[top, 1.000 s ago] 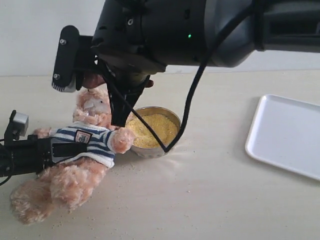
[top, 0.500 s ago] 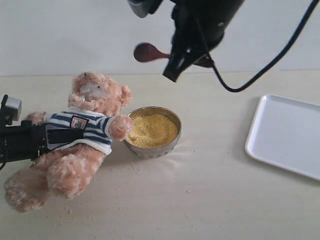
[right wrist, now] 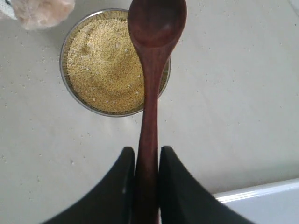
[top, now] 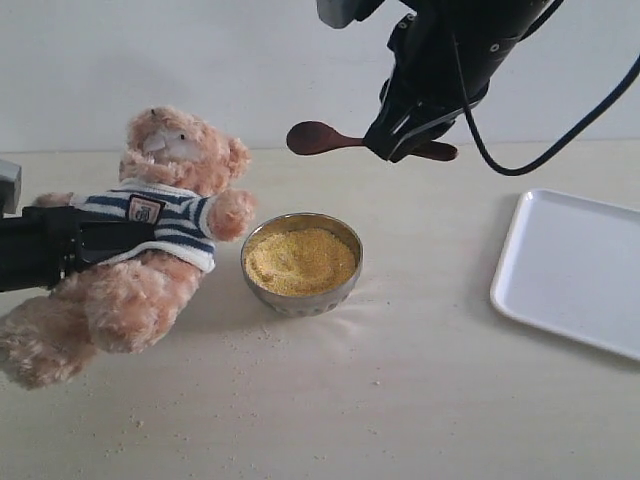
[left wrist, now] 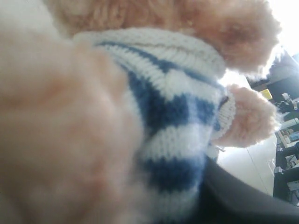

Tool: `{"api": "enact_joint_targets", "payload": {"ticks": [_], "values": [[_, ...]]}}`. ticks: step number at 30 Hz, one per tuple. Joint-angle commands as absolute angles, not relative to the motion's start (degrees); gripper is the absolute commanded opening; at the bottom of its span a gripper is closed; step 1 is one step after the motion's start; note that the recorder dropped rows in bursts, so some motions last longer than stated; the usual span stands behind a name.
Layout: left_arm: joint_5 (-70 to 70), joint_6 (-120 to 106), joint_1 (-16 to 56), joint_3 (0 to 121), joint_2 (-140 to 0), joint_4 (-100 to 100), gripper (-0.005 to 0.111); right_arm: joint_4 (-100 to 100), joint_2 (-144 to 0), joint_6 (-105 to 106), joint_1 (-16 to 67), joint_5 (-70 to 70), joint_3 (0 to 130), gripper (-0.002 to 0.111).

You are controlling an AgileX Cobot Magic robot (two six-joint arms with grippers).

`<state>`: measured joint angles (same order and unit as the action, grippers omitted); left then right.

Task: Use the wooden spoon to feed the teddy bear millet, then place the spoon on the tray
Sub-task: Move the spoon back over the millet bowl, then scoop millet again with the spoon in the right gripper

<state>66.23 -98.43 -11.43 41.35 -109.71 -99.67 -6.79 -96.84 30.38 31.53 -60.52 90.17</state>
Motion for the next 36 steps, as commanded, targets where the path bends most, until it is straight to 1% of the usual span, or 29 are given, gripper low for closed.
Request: {"api": "enact_joint_targets", "payload": {"ticks": [1,12,18,23,29,36], "values": [[67.42,-97.71,-11.43,41.73,-106.85,-99.95,0.005,-7.93,-96.1,30.79,31.22,-59.42,90.42,0.0],[67.73,-90.58,-11.43,44.25,-105.68,-99.95,0.005,-9.98,-96.81,31.03,31.22,-61.02,90.15,0.0],[69.96,-90.46,-11.43,44.96,-105.68,-99.95,0.005,-9.88,-96.96,32.09,31.22,-60.18,89.74,0.0],[69.96,-90.46,-11.43,44.96,-105.68,-99.95,0.005,-9.86,-100.18,32.33,31.22,-59.56,89.74,0.0],[69.96,-90.46,-11.43,44.96,-105.68,-99.95,0.005,-7.49,-103.77,33.16,33.38,-56.54,89.74,0.0],[69.96,-90.46,-11.43,44.96,-105.68,-99.95,0.005,-3.96,-107.53,31.75,34.84,-56.26,89.74,0.0]]}}
